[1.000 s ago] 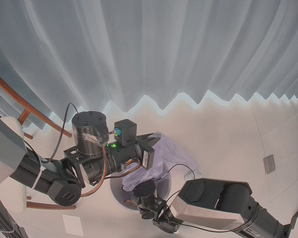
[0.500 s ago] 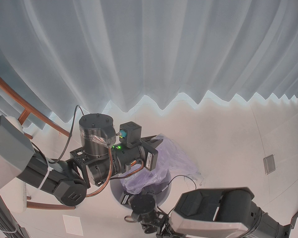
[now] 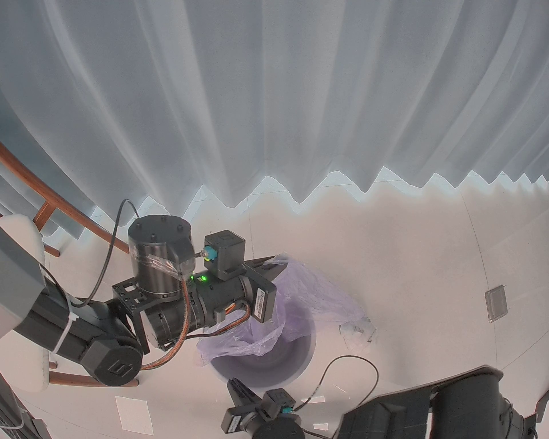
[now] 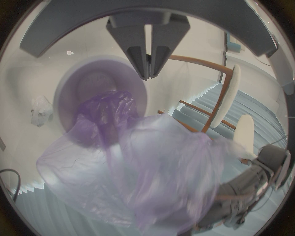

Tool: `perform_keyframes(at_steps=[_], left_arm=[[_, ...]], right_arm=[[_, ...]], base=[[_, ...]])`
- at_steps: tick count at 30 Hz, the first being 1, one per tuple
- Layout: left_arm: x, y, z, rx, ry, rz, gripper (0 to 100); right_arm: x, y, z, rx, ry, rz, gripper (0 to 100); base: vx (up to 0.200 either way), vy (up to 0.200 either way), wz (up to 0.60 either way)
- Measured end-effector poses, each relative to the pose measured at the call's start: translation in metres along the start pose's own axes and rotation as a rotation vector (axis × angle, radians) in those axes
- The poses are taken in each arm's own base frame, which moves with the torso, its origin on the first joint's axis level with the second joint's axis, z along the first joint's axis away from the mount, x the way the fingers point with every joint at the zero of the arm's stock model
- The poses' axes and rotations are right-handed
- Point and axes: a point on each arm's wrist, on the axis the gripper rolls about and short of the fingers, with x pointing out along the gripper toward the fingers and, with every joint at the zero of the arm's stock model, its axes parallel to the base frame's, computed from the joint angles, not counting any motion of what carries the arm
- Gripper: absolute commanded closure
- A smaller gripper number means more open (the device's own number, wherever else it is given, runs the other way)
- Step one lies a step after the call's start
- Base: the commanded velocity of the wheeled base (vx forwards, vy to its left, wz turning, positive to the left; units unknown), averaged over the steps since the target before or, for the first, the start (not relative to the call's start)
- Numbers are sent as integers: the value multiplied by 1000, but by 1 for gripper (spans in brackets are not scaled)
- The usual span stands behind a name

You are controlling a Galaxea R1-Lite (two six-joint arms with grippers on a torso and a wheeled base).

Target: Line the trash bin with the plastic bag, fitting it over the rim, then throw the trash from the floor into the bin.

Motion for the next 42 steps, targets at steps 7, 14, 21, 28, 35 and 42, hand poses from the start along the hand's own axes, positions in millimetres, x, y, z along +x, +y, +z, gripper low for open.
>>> perform_keyframes(at_steps=[7,14,21,28,35,42], left_arm=[[-19,1,-2,0,15,7,100],[-42,0,-5,-1,31,11,100],[-67,-2,-9,3,53,13,100],[-83,-4,-9,5,54,17,100],[-100,-5,-13,5,61,29,100],[-112,-6,-15,6,55,33,100]], right_arm=[[-60,-3,17,20,60,45,100],[-113,4,67,116,34,134,100],[-144,7,115,261,-48,213,100],[-121,25,166,367,-205,238,100],[-98,35,200,317,-169,218,100],[-91,26,217,283,-58,145,100]], base=[[0,0,0],[0,0,0],[0,0,0],[0,0,0],[0,0,0],[0,0,0]])
